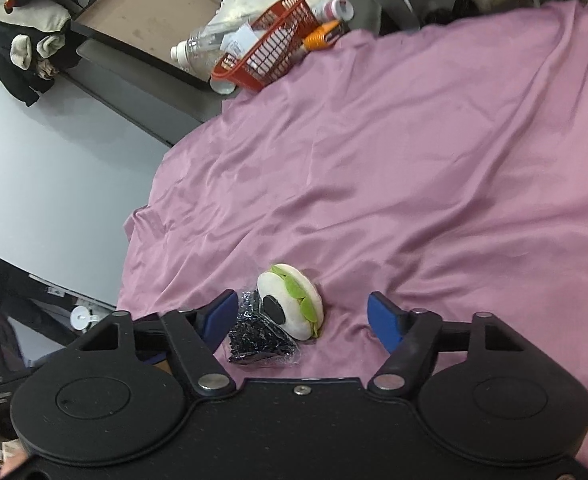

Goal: Organize soft objects
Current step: 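Grasp the black bead bag with the left gripper while the right grasps the white-green plush, then carry the bead bag into the box with the left while the right drops the plush there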

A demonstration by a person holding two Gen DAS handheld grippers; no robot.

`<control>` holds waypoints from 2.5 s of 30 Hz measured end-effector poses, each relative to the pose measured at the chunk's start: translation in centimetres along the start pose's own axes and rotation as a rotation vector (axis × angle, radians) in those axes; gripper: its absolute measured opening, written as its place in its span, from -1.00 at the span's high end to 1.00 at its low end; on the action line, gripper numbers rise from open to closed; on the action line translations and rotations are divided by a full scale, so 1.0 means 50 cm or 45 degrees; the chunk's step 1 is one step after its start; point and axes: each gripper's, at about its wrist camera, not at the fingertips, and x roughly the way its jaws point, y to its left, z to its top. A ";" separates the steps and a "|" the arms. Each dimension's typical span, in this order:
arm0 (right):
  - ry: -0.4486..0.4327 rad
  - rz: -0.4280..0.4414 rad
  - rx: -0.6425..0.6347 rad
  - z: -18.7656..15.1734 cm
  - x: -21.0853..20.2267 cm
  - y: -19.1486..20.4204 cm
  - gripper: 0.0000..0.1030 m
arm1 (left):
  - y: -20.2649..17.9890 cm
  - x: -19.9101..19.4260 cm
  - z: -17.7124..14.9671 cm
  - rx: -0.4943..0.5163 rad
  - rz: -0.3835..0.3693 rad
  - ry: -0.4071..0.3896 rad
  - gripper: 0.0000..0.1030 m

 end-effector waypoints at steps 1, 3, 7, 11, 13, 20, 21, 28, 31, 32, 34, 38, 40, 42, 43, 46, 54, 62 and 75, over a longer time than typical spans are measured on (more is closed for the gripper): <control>0.012 0.006 0.007 0.001 0.008 -0.003 -0.32 | 0.000 0.012 -0.001 -0.006 0.007 0.009 -0.31; 0.033 0.019 0.017 0.002 0.025 -0.007 -0.31 | 0.001 0.034 -0.002 -0.010 0.019 0.031 -0.28; 0.065 0.061 0.034 0.009 0.063 -0.011 -0.31 | 0.013 0.070 -0.001 -0.057 0.016 0.071 -0.10; 0.095 0.079 0.049 0.016 0.098 -0.013 -0.16 | 0.018 0.079 0.009 -0.071 0.006 0.071 0.14; 0.115 0.081 0.035 0.016 0.114 -0.009 0.08 | 0.021 0.077 0.013 -0.089 0.011 0.064 0.21; 0.083 0.079 -0.003 0.013 0.091 -0.014 0.56 | -0.003 0.057 0.004 -0.064 0.056 0.012 0.38; 0.064 0.080 -0.024 0.012 0.079 -0.009 0.56 | -0.005 0.052 0.001 -0.065 0.061 0.003 0.38; -0.011 0.092 -0.053 0.015 0.020 0.004 0.56 | -0.020 -0.012 -0.014 -0.038 0.094 -0.069 0.38; -0.052 0.089 -0.046 0.015 0.000 0.008 0.56 | -0.026 -0.046 -0.018 -0.032 0.103 -0.103 0.38; -0.062 0.081 -0.045 0.013 -0.006 0.009 0.56 | -0.029 -0.059 -0.019 -0.028 0.105 -0.116 0.38; -0.072 0.070 -0.057 0.008 -0.016 0.012 0.56 | -0.032 -0.080 -0.020 -0.023 0.108 -0.138 0.38; -0.102 0.056 -0.082 0.002 -0.040 0.024 0.57 | -0.034 -0.120 -0.025 -0.045 0.094 -0.173 0.38; -0.116 0.047 -0.090 -0.005 -0.053 0.030 0.56 | -0.037 -0.139 -0.029 -0.039 0.091 -0.191 0.38; -0.128 0.039 -0.101 -0.012 -0.063 0.038 0.56 | -0.038 -0.155 -0.032 -0.033 0.088 -0.204 0.38; -0.142 0.030 -0.118 -0.016 -0.070 0.046 0.57 | -0.038 -0.162 -0.034 -0.034 0.086 -0.210 0.38; -0.174 0.010 -0.165 -0.029 -0.086 0.071 0.57 | -0.033 -0.183 -0.037 -0.036 0.081 -0.231 0.38; -0.255 -0.023 -0.245 -0.058 -0.124 0.125 0.56 | -0.003 -0.238 -0.043 -0.043 0.058 -0.277 0.38; -0.304 -0.042 -0.241 -0.083 -0.140 0.162 0.56 | 0.051 -0.286 -0.042 -0.067 0.045 -0.319 0.38; -0.360 -0.061 -0.303 -0.121 -0.148 0.237 0.56 | 0.154 -0.331 -0.036 -0.113 0.027 -0.358 0.38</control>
